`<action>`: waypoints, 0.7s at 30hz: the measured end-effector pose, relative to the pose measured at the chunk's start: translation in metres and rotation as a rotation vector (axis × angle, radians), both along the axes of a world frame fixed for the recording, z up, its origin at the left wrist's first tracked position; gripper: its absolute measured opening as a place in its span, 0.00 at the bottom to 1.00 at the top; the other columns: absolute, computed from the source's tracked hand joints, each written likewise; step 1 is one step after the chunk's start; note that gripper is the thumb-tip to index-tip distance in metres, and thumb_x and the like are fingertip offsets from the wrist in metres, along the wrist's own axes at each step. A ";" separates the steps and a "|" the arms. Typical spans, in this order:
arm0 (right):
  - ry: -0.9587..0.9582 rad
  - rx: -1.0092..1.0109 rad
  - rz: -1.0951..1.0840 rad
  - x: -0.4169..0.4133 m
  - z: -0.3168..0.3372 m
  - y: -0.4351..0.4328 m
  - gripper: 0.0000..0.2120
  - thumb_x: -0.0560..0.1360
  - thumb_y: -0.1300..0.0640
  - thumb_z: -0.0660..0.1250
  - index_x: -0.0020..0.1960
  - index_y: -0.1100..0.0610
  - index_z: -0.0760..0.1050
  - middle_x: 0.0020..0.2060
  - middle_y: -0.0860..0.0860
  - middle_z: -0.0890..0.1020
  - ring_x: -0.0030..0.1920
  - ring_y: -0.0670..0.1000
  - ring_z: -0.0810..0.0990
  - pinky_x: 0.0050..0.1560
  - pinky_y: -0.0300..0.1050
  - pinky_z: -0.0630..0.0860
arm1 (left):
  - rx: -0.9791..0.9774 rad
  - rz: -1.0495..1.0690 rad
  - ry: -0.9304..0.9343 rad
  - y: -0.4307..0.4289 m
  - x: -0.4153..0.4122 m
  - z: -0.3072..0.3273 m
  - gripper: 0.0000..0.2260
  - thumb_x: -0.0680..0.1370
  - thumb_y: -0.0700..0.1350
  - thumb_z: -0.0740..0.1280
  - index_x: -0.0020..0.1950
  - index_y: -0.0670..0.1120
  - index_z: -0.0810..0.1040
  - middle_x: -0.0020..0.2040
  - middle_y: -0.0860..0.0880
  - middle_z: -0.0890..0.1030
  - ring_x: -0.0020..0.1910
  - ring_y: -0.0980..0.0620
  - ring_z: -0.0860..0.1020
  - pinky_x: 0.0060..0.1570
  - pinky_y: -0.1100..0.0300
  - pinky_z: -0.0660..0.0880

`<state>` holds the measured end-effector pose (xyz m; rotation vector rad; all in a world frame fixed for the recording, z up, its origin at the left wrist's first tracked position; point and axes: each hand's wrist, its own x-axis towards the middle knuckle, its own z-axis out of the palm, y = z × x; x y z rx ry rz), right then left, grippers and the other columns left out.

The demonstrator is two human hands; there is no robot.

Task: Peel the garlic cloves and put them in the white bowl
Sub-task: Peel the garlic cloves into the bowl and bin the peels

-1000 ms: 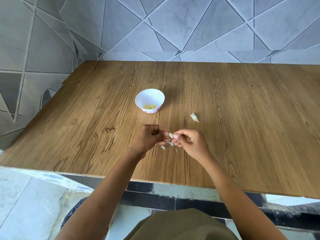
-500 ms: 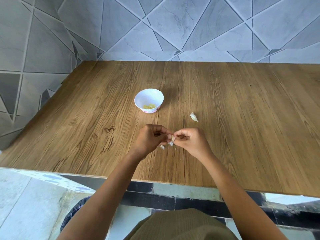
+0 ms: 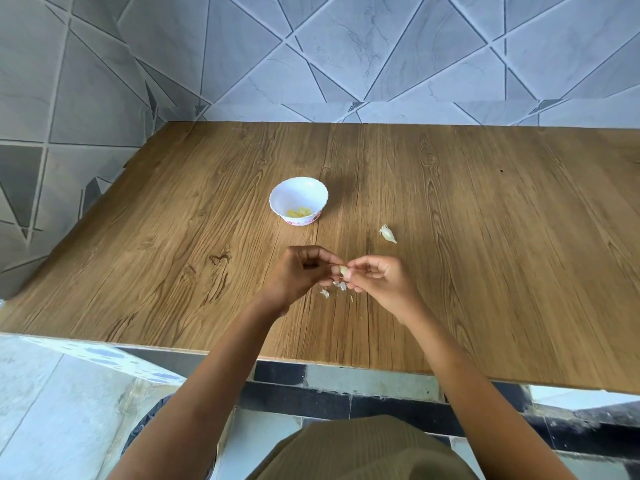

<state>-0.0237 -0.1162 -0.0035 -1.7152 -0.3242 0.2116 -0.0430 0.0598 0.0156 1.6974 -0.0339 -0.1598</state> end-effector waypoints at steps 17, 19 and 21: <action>0.070 -0.015 -0.085 0.002 -0.012 -0.004 0.03 0.73 0.62 0.70 0.46 0.57 0.82 0.38 0.53 0.85 0.36 0.47 0.83 0.37 0.36 0.78 | -0.194 0.105 0.179 0.008 0.000 -0.006 0.04 0.77 0.37 0.66 0.49 0.40 0.80 0.38 0.48 0.85 0.39 0.55 0.83 0.39 0.66 0.79; -0.165 -0.269 -0.081 0.001 -0.017 -0.003 0.07 0.73 0.60 0.71 0.50 0.59 0.82 0.42 0.52 0.85 0.39 0.47 0.82 0.41 0.34 0.77 | -0.183 0.127 0.203 0.007 0.001 -0.007 0.04 0.77 0.38 0.66 0.48 0.40 0.80 0.38 0.48 0.85 0.38 0.55 0.83 0.38 0.66 0.79; -0.262 -0.366 -0.094 0.000 -0.018 0.000 0.10 0.74 0.60 0.69 0.54 0.60 0.81 0.47 0.51 0.85 0.44 0.46 0.83 0.44 0.31 0.75 | -0.147 0.146 0.209 0.006 0.002 -0.008 0.05 0.77 0.40 0.67 0.46 0.40 0.81 0.37 0.48 0.84 0.37 0.55 0.83 0.37 0.67 0.78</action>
